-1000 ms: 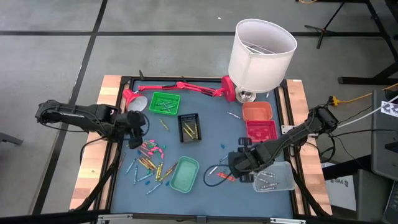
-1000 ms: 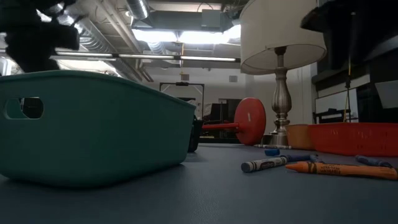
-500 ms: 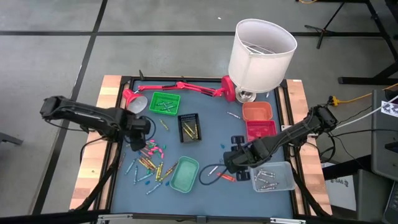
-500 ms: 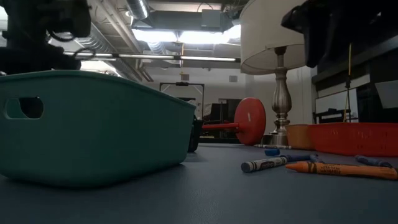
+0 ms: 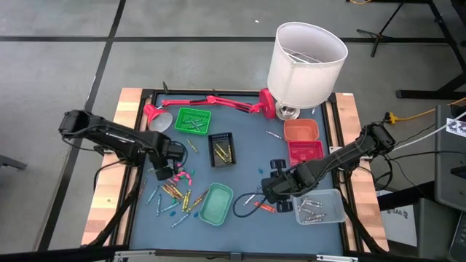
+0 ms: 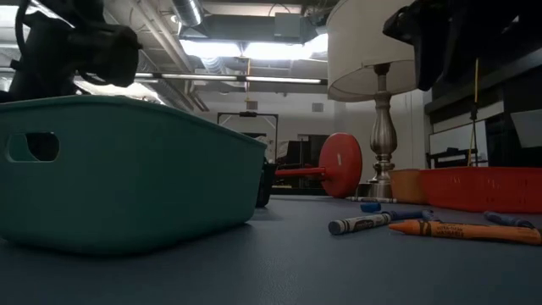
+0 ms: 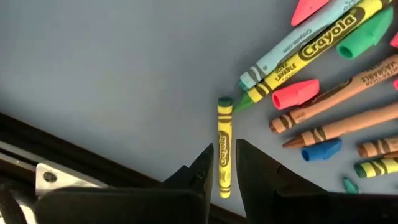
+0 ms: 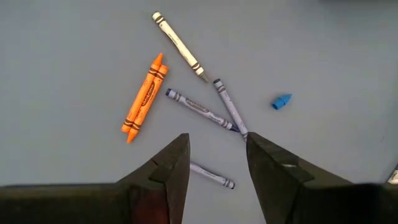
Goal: Sort crayons
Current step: Put the green crayon into the black bin
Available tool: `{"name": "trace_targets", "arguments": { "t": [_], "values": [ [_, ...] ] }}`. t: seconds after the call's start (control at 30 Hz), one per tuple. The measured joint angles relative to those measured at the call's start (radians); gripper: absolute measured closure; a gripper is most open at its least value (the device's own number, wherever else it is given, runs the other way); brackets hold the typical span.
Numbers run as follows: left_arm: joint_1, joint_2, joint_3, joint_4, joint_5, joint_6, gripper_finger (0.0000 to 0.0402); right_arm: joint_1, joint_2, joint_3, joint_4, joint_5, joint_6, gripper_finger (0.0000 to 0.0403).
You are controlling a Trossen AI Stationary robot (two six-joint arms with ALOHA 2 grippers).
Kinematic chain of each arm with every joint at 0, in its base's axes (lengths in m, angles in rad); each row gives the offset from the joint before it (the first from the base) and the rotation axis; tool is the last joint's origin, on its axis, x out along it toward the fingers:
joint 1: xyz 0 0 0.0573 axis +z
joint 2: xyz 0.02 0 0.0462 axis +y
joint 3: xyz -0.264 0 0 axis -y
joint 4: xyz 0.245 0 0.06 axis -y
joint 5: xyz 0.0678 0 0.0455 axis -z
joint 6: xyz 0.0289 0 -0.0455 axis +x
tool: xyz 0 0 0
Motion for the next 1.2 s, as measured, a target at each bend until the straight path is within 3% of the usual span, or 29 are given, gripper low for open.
{"name": "trace_targets", "arguments": {
  "t": [0.77,1.07,1.2],
  "values": [
    [0.0,0.196,0.003,0.095,0.0,0.054,0.0348,0.0,0.0,0.0,0.0,-0.003,0.0,0.0246],
    [0.0,0.197,0.003,0.103,-0.003,0.053,0.0395,0.0,0.0,0.0,0.0,-0.003,0.0,0.0246],
    [0.0,0.197,0.002,0.104,-0.004,0.045,0.0396,0.0,0.0,0.0,0.0,-0.003,0.0,0.0246]
  ]
}}
